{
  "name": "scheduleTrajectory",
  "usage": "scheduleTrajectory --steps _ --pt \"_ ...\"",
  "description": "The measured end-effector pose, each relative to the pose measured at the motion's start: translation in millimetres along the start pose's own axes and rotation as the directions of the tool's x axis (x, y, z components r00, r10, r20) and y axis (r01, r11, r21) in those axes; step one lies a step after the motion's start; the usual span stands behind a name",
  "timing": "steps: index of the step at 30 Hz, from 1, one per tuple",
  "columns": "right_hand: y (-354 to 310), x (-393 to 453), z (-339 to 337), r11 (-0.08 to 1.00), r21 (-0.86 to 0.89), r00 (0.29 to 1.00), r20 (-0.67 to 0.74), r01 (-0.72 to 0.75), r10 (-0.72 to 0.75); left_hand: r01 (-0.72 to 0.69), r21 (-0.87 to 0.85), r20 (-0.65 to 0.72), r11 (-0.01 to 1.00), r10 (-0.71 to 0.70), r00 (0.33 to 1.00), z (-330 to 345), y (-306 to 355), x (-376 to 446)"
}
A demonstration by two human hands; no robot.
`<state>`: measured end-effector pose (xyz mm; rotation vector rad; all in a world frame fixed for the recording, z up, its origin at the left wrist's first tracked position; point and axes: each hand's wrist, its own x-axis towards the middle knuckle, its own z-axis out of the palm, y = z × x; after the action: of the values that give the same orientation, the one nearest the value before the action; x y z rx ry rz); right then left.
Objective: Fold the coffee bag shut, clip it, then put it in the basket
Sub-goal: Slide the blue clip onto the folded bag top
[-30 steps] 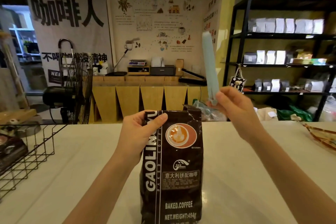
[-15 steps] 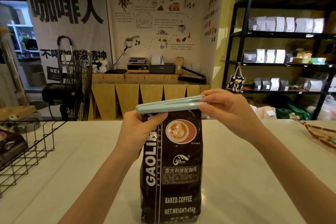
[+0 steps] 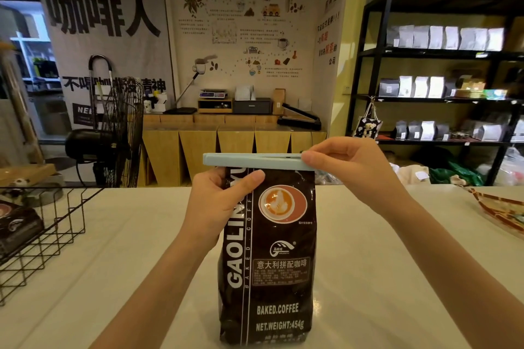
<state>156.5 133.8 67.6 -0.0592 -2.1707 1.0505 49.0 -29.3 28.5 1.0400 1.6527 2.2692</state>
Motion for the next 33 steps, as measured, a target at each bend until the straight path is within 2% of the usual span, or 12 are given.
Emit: scheduleTrajectory --steps 7,10,13,16,20,23,28,30,33 --pt "5 -3 -1 1.000 -0.012 0.998 0.066 0.003 -0.002 -0.043 -0.036 -0.014 0.998 0.043 0.999 2 -1 0" --pt "1 -1 -5 0.996 -0.083 0.982 0.186 0.027 -0.011 -0.067 -0.043 0.014 0.997 0.068 0.998 3 -1 -1" --pt "-2 5 -8 0.990 -0.138 0.944 0.326 -0.001 0.046 -0.077 -0.061 0.030 0.995 0.079 0.996 3 0 -2" --pt "-2 6 -5 0.993 -0.111 0.891 0.445 -0.048 0.092 -0.114 -0.020 0.012 0.993 0.114 0.993 4 1 -2" --pt "0 3 -6 0.999 -0.045 0.929 0.368 -0.021 0.036 -0.082 -0.056 -0.009 0.995 0.081 0.997 4 0 -3" --pt "-3 4 -11 0.996 -0.087 0.948 0.319 0.029 0.000 -0.052 -0.056 -0.034 0.997 0.051 0.998 3 -1 -3" --pt "-6 3 -5 0.974 -0.219 0.941 0.338 0.057 0.021 -0.038 -0.036 -0.037 0.999 0.037 0.999 4 2 -4" --pt "-8 3 5 0.975 -0.212 0.944 0.329 0.064 0.010 -0.040 -0.045 -0.021 0.998 0.039 0.999 4 3 -4" --pt "-13 2 22 0.977 -0.146 0.933 0.346 0.154 -0.096 -0.067 -0.041 0.005 0.997 0.067 0.998 3 2 -4"
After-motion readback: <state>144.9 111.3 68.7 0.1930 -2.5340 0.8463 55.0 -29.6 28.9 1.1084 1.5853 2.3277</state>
